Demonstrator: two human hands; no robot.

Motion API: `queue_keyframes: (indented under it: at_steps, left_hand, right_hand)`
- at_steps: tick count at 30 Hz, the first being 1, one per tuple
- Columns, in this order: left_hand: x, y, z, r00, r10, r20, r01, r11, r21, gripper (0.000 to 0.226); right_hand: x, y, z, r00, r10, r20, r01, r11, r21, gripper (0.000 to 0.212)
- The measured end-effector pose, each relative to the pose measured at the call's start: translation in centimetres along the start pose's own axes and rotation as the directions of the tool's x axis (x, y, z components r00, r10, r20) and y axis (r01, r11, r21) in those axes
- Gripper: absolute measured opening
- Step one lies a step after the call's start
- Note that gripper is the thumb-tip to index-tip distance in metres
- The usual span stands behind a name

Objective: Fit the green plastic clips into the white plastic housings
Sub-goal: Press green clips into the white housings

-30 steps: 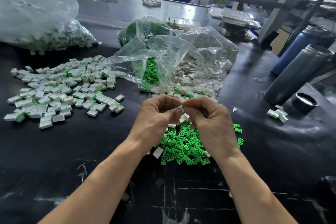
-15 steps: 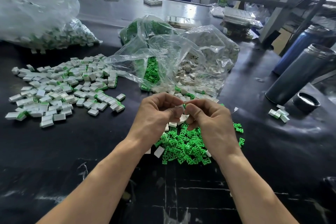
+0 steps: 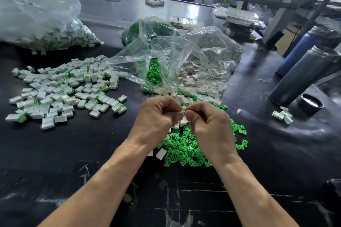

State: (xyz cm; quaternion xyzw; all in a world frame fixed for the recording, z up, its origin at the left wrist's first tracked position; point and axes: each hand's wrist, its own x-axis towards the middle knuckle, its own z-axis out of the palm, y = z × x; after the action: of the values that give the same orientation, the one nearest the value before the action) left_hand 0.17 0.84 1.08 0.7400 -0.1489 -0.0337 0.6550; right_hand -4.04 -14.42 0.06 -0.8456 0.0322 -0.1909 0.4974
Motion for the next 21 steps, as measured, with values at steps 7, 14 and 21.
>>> queue_keyframes:
  at_steps: [7,14,21]
  left_hand:
    - [0.00,0.16,-0.19,1.000,0.022,0.015,-0.023,0.996,0.087,0.021]
    - [0.26,-0.39,-0.47,0.998,0.052,0.028,-0.056,0.982,0.179,0.023]
    - [0.28,-0.52,-0.59,0.999,0.041,0.007,-0.042,0.991,0.124,0.025]
  right_hand:
    - [-0.07,-0.43,0.10,0.999,-0.041,-0.009,0.041,0.998,-0.050,0.013]
    - [-0.16,-0.36,0.44,0.998,-0.049,-0.026,0.046,0.995,-0.086,0.017]
    - [-0.26,-0.07,0.73,1.000,0.028,-0.011,-0.027,0.997,0.075,0.018]
